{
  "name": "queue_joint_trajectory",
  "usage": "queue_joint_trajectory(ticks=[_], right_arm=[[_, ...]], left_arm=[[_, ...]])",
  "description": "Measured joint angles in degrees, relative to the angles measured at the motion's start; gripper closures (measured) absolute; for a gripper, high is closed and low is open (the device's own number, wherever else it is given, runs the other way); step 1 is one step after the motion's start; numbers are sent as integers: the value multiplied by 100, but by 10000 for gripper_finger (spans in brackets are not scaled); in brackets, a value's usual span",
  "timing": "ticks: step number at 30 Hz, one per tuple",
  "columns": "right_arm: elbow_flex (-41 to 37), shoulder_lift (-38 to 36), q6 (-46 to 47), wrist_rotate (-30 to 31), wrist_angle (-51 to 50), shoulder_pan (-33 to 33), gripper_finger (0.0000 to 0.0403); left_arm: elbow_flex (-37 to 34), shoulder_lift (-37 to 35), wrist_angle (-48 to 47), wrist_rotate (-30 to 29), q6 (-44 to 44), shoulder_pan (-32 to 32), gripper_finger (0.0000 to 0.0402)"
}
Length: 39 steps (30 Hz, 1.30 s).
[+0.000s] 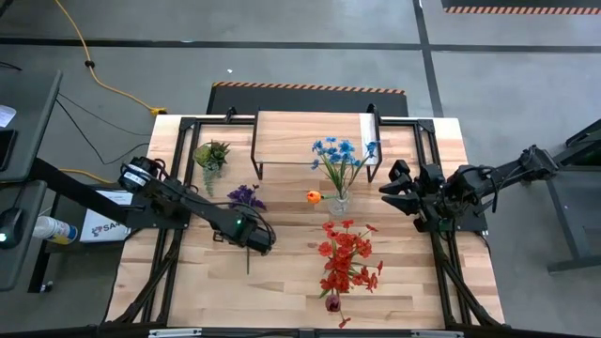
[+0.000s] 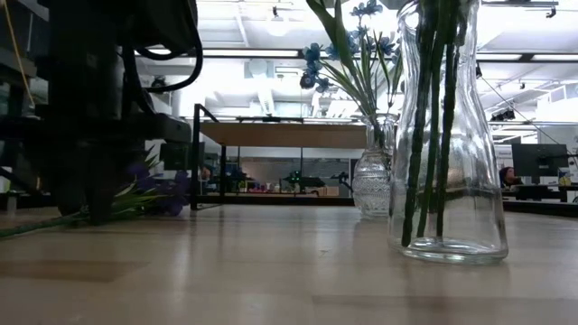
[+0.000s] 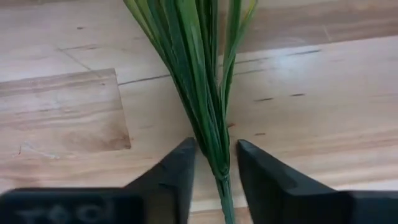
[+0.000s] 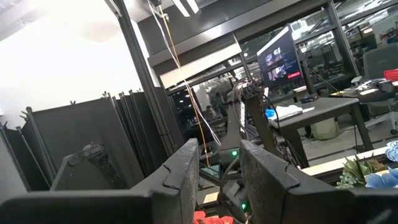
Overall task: Pick and place flowers into a vace then onto a shelf
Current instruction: Put the purple flowers into the top transparent vase
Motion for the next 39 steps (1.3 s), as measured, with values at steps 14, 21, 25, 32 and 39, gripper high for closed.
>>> queue_joint_trajectory(ticks=[14, 21, 25, 32, 39], right_arm=[[0, 0, 5, -4, 0, 0, 295], [0, 0, 25, -72, 44, 0, 295], [0, 0, 17, -72, 46, 0, 295], [0, 0, 10, -72, 77, 0, 295], [0, 0, -28, -246, 362, 1, 295]], left_arm=[[18, 7, -102, -7, -126, -2, 357], [479, 44, -1126, -29, -322, -218, 357], [948, 44, -2038, -267, -449, -411, 357], [2405, 33, -3668, -1027, -576, -679, 357], [4024, -193, -4554, -2459, -445, -967, 357]])
